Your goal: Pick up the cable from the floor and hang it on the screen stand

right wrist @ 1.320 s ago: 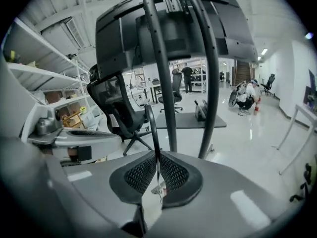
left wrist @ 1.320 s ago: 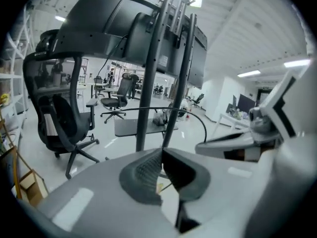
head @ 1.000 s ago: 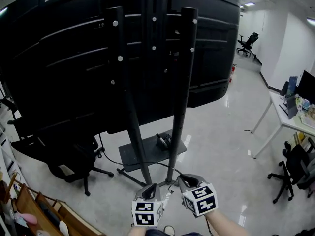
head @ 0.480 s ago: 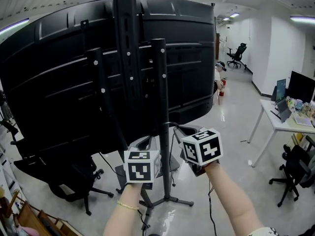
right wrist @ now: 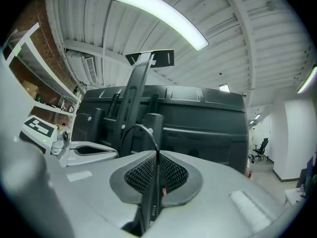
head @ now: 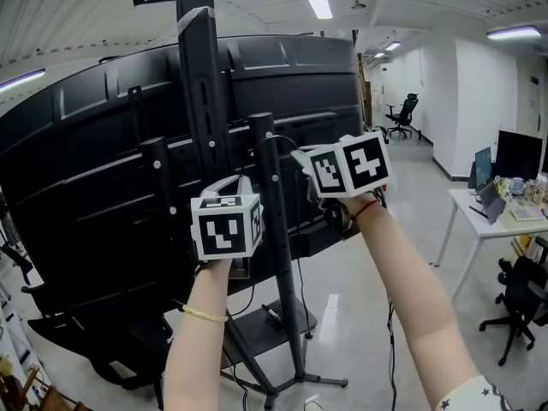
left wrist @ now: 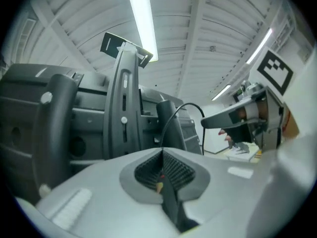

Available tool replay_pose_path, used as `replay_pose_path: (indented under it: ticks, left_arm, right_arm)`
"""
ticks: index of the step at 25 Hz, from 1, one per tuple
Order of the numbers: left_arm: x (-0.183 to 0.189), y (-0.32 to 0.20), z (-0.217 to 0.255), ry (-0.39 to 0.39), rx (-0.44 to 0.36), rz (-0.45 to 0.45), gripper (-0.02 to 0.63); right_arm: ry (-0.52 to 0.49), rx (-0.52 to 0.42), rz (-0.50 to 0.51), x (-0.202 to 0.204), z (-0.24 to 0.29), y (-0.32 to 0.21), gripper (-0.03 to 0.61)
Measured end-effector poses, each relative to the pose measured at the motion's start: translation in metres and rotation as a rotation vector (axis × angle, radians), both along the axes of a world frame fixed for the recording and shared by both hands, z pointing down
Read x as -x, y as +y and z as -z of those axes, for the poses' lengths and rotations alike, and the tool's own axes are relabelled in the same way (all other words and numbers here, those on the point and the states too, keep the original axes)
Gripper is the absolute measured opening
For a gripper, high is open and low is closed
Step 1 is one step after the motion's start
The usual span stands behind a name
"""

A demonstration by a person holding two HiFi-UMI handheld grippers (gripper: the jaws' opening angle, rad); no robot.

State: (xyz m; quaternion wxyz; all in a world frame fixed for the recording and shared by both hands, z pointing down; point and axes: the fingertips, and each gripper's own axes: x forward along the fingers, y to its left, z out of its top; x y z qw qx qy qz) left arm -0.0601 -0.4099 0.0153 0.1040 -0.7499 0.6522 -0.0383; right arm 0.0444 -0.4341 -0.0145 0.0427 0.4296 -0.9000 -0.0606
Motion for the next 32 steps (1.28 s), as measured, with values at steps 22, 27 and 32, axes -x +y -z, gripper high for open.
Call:
replay_pose_path:
  ticks: [22, 27, 32]
  left_arm:
    - [-0.012, -0.027, -0.021, -0.002, -0.068, 0.036, 0.007]
    - [-0.008, 0.008, -0.094, 0.073, -0.038, 0.027, 0.008]
    - [-0.002, 0.044, -0.174, 0.183, 0.030, 0.025, 0.006]
  right_arm:
    - [0.194, -0.022, -0.111, 0.017, -0.060, -0.074, 0.094]
    - [0.013, -0.051, -0.124, -0.004, -0.124, -0.023, 0.020]
    - [-0.031, -0.087, -0.096, -0.006, -0.195, 0.038, 0.000]
